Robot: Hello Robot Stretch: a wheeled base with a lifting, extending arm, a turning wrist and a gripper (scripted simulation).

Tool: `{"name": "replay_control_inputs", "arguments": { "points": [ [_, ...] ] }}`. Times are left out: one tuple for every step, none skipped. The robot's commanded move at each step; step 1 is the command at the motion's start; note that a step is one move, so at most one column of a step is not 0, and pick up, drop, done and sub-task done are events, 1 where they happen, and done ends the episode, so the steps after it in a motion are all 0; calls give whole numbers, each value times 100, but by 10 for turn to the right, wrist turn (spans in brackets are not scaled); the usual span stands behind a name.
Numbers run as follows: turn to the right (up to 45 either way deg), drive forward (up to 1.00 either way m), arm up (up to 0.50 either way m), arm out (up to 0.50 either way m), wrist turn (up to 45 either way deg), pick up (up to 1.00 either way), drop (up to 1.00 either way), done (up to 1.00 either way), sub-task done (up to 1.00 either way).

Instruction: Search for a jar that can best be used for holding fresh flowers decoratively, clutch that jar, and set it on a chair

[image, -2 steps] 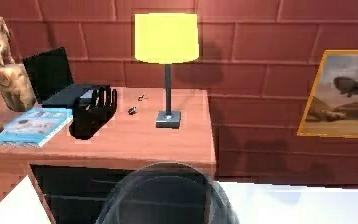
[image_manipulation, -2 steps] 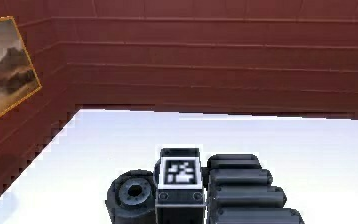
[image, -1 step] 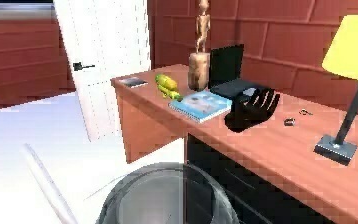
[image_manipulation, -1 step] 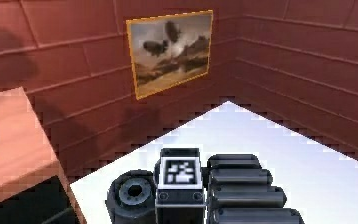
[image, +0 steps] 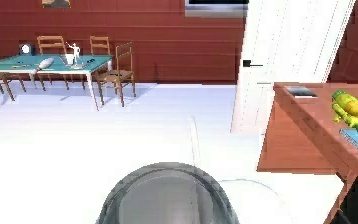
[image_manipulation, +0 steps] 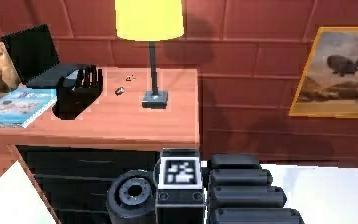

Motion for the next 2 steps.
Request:
{"name": "replay_control_inputs", "arguments": {
  "points": [
    [-210,0,0,0,0,0,0,0,0],
    [0,50,0,0,0,0,0,0,0]
  ]
}}
